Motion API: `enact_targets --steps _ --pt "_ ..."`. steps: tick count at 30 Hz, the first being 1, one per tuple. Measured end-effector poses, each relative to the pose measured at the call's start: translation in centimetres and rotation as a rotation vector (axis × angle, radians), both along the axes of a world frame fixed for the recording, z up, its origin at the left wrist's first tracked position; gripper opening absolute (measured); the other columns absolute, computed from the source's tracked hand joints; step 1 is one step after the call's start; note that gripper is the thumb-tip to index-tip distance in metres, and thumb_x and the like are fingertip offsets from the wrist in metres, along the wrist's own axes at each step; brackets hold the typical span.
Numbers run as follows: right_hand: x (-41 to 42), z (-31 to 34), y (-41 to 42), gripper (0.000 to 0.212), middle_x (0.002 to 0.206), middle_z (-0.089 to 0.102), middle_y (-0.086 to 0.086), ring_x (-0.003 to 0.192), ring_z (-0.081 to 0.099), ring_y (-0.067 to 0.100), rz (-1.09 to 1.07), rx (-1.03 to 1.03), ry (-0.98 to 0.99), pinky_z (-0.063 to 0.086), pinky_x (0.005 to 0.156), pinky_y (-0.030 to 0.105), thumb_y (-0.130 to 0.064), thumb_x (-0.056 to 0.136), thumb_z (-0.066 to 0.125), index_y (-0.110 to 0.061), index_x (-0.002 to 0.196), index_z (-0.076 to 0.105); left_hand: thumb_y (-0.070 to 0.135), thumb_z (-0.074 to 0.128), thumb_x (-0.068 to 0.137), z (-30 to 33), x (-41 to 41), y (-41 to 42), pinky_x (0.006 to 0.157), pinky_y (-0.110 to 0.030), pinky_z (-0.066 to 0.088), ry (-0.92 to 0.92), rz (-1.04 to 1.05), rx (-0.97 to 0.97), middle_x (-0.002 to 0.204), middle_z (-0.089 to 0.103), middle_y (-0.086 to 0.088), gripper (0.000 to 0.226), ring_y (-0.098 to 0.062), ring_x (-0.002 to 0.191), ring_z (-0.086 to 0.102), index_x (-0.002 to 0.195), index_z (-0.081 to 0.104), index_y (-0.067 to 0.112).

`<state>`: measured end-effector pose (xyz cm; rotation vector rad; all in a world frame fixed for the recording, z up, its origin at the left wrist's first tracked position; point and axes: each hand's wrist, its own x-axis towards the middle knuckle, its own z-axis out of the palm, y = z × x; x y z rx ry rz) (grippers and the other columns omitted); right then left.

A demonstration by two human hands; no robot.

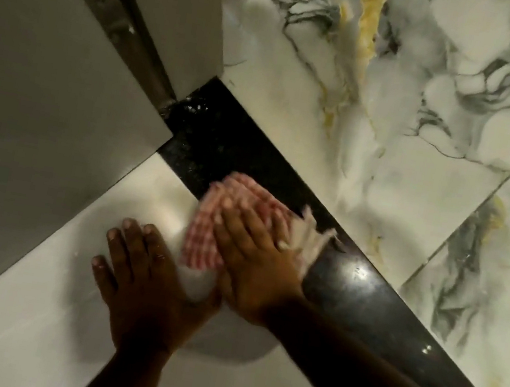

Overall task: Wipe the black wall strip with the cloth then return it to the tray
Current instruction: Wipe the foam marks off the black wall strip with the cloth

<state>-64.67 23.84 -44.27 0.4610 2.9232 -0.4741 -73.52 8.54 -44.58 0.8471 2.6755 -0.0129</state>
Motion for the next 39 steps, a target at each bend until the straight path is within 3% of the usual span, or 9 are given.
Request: enact_targets --steps 5,8,11,15,19,27,31,34,39 --pt "-5.9 -0.2 8.3 0.071 0.164 0.020 0.006 0.152 0.011 0.031 -0.124 0.078 -0.034 0.003 0.121 0.055 -0.049 0.093 0.016 -0.018 0.155 0.028 0.089 0.038 0.065 0.3 -0.2 -0.2 0.120 -0.067 0.006 0.006 -0.008 -0.044 0.165 0.010 -0.031 0.134 -0.048 0.154 0.004 0.157 0.010 -0.004" --pt "0.4 -0.4 9.9 0.066 0.163 0.020 0.012 0.152 0.011 0.033 -0.376 0.069 -0.001 0.007 0.122 0.054 -0.046 0.098 0.019 -0.014 0.155 0.030 0.088 0.038 0.066 0.5 -0.2 -0.1 0.120 -0.067 0.006 0.002 0.002 -0.020 0.165 0.009 -0.031 0.133 -0.047 0.154 0.003 0.157 0.011 -0.004" --pt "7.5 0.1 7.1 0.065 0.165 0.012 0.012 0.153 0.001 0.031 -0.357 0.113 -0.065 0.006 0.120 0.058 -0.045 0.100 0.020 -0.012 0.156 0.023 0.087 0.040 0.064 0.4 -0.3 0.1 0.120 -0.067 0.007 -0.011 0.023 -0.021 0.165 0.009 -0.030 0.133 -0.046 0.154 0.003 0.157 0.011 -0.003" --pt "5.4 -0.2 0.1 0.066 0.161 0.027 0.010 0.150 0.013 0.036 -0.210 0.050 -0.046 0.003 0.118 0.057 -0.046 0.094 0.032 -0.013 0.151 0.038 0.086 0.039 0.067 0.3 0.0 -0.1 0.120 -0.067 0.007 0.005 0.011 0.001 0.165 0.010 -0.031 0.130 -0.047 0.154 0.004 0.158 0.011 -0.003" --pt "-0.9 -0.4 4.0 0.065 0.161 0.029 0.009 0.150 0.018 0.035 -0.129 0.046 0.023 0.004 0.119 0.058 -0.046 0.096 0.026 -0.013 0.152 0.035 0.091 0.035 0.068 0.5 0.0 -0.1 0.121 -0.066 0.006 0.022 0.008 -0.021 0.165 0.008 -0.031 0.133 -0.047 0.154 0.004 0.158 0.009 -0.003" --pt "7.4 0.2 6.2 0.066 0.165 0.012 0.011 0.153 0.002 0.028 -0.521 0.074 -0.044 0.002 0.122 0.051 -0.047 0.101 0.017 -0.011 0.156 0.022 0.086 0.041 0.070 0.1 0.0 0.0 0.121 -0.066 0.006 0.050 0.004 0.040 0.166 0.008 -0.029 0.128 -0.046 0.154 0.003 0.158 0.008 0.000" --pt "7.8 0.3 -1.0 0.066 0.160 0.026 0.014 0.150 0.015 0.035 -0.312 0.062 -0.028 0.002 0.120 0.052 -0.044 0.095 0.033 -0.010 0.151 0.034 0.086 0.041 0.069 0.1 0.0 -0.4 0.120 -0.066 0.006 0.059 0.004 0.050 0.165 0.009 -0.030 0.128 -0.047 0.154 0.004 0.158 0.009 -0.001" --pt "3.3 -0.7 1.0 0.066 0.162 0.026 0.009 0.150 0.018 0.034 -0.198 0.046 0.021 0.009 0.119 0.060 -0.044 0.095 0.031 -0.013 0.153 0.034 0.087 0.041 0.072 0.1 -0.1 -0.6 0.121 -0.065 0.006 0.089 -0.004 0.035 0.165 0.011 -0.030 0.127 -0.048 0.154 0.006 0.158 0.010 -0.002" --pt "4.0 -0.9 6.2 0.066 0.163 0.022 0.013 0.151 0.014 0.034 -0.492 0.070 0.004 0.010 0.120 0.058 -0.044 0.097 0.023 -0.011 0.153 0.031 0.090 0.041 0.069 0.3 0.2 -0.5 0.121 -0.066 0.007 0.078 -0.009 0.046 0.166 0.009 -0.027 0.131 -0.044 0.155 0.004 0.158 0.009 0.000"
